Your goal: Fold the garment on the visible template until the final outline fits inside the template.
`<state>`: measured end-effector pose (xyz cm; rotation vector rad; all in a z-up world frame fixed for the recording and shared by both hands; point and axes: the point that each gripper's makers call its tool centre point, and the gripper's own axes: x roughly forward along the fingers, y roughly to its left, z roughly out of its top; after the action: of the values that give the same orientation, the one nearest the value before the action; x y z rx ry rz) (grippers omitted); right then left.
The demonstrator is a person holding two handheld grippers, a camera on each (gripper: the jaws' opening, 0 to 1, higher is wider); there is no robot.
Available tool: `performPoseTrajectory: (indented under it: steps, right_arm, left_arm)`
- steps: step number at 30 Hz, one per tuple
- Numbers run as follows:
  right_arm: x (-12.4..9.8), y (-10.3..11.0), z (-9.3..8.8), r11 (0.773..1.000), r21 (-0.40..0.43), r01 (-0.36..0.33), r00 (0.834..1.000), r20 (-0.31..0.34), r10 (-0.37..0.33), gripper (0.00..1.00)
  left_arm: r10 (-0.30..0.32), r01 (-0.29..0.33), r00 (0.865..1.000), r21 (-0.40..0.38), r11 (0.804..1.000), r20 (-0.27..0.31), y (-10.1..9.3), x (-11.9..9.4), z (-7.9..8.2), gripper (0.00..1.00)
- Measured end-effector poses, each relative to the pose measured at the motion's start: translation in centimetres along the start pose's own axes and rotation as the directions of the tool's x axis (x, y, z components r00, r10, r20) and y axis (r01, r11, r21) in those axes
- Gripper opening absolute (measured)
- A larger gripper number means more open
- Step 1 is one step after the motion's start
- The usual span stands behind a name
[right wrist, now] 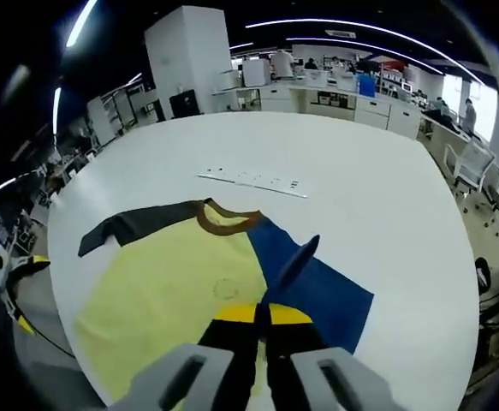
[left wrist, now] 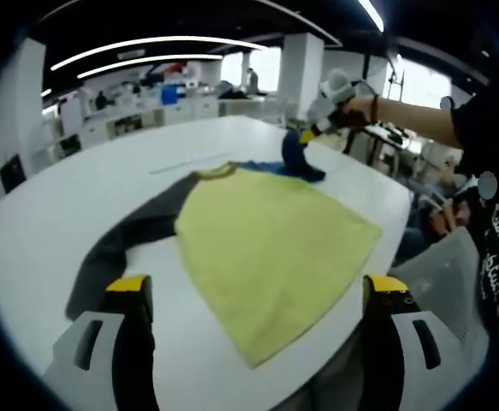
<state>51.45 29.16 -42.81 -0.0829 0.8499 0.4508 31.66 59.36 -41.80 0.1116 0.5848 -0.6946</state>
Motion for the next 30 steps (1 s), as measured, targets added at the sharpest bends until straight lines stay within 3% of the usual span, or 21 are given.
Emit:
performPoseTrajectory:
  steps: [8, 23, 30]
  right_arm:
    - [0.8, 1.8, 0.7, 0.999, -0.036, -0.023, 1.000, -0.004, 0.023, 0.00]
    - [2.6, 6.0, 2.7, 0.997, 0.001, -0.082, 0.996, 0.041, 0.082, 0.00]
    - [3.7, 7.5, 2.7, 0.996, -0.019, -0.089, 0.996, 0.028, 0.090, 0.00]
  left_arm:
    - [-0.006, 0.006, 1.000, -0.009, 1.000, 0.000, -0.2, -0.1, -0.2, 0.98]
    - [-0.016, 0.016, 1.000, -0.012, 1.000, 0.004, -0.2, 0.3, -0.3, 0.98]
    - [-0.019, 0.019, 1.000, -0.013, 1.000, 0.003, -0.2, 0.4, -0.3, 0.98]
